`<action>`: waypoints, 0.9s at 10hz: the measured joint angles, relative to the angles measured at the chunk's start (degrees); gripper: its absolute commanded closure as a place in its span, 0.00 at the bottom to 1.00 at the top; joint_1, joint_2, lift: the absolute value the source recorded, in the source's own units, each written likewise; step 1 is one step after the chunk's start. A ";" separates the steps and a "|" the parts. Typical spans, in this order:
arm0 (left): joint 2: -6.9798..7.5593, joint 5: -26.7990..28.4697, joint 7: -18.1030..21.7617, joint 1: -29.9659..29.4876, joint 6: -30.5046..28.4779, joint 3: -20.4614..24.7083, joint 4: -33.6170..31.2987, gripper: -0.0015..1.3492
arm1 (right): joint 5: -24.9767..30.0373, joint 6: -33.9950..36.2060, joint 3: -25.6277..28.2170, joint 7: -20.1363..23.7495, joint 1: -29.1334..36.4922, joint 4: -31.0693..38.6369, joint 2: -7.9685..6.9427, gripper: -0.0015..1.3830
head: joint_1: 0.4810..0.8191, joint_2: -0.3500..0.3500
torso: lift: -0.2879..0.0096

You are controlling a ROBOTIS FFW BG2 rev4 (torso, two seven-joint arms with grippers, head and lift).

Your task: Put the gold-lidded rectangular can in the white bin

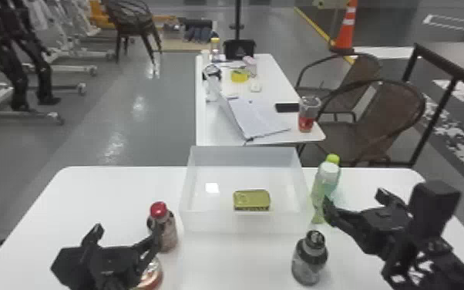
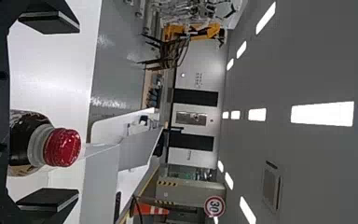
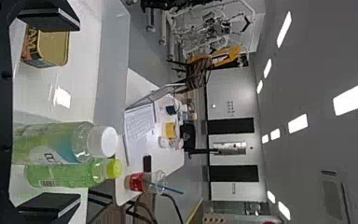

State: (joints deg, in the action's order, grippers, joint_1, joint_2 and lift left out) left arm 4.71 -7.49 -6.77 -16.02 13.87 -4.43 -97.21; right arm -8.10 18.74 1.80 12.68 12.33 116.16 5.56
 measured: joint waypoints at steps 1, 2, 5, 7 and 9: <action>-0.12 0.09 0.00 -0.15 -0.08 0.10 0.00 0.05 | 0.54 -4.20 1.47 3.75 2.74 0.24 -0.10 0.09 | 0.20 0.50 | 0.63; -0.28 0.34 0.00 -0.22 -0.25 0.17 0.00 0.05 | 0.61 -6.48 3.21 7.27 4.93 0.04 -0.15 0.13 | 0.20 0.50 | 0.63; -0.33 0.99 0.00 -0.72 -0.16 0.59 -0.02 0.05 | 5.78 -9.76 7.89 8.33 12.00 -1.46 -3.83 0.13 | 0.20 0.50 | 0.63; -0.25 1.22 0.00 -0.84 0.10 0.62 -0.08 0.05 | 7.93 -11.55 8.87 9.67 13.39 -4.02 -5.38 0.13 | 0.20 0.50 | 0.63; 0.00 1.33 0.00 -0.79 0.34 0.46 -0.08 0.05 | 8.89 -15.47 8.84 8.26 13.01 -5.51 -5.47 0.13 | 0.20 0.50 | 0.63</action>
State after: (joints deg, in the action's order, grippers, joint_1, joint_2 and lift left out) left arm 4.71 -6.16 -6.77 -16.80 14.21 -3.97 -97.30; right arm 0.80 3.27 10.64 20.94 25.34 110.65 0.09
